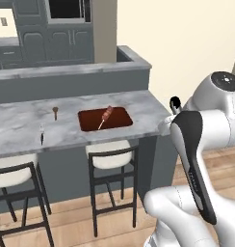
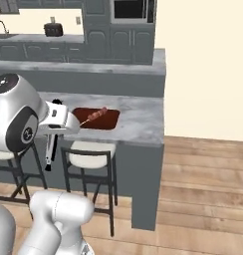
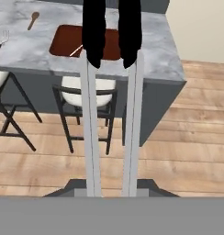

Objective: Take the tongs from the drawer on the left and place them on the dining counter next to the tray containing the kebab skewer.

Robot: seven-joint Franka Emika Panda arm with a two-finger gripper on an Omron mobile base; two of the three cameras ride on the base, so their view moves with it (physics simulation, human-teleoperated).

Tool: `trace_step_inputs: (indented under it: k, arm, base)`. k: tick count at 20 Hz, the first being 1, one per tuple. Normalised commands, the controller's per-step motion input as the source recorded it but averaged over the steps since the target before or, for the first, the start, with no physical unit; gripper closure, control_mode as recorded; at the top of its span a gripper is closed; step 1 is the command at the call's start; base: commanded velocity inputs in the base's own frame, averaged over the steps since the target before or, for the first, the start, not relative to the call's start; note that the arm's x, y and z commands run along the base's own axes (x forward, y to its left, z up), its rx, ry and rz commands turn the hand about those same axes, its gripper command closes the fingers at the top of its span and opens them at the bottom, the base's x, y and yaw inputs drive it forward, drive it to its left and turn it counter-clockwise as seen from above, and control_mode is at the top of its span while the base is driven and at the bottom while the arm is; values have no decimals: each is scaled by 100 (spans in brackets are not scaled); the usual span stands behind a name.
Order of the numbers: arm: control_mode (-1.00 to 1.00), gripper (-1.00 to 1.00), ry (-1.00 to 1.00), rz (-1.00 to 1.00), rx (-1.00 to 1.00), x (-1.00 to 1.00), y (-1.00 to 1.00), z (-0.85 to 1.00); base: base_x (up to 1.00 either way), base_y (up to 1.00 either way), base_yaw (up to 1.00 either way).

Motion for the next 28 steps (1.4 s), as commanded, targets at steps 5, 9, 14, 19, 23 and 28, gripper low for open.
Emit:
trace_step_inputs:
  k: [5,9,14,19,23,28]
  arm:
    - [100,100,0,0,0,0,0,0]
    - [100,100,0,0,0,0,0,0]
    - [100,100,0,0,0,0,0,0]
    - [100,100,0,0,0,0,0,0]
    - [100,100,0,0,0,0,0,0]
    - [100,100,0,0,0,0,0,0]
  base:
    - [49,-40,5]
    - [58,-29,5]
    - [60,-20,5]
    - [57,-23,5]
    - [44,-15,4]
    - [21,-7,0]
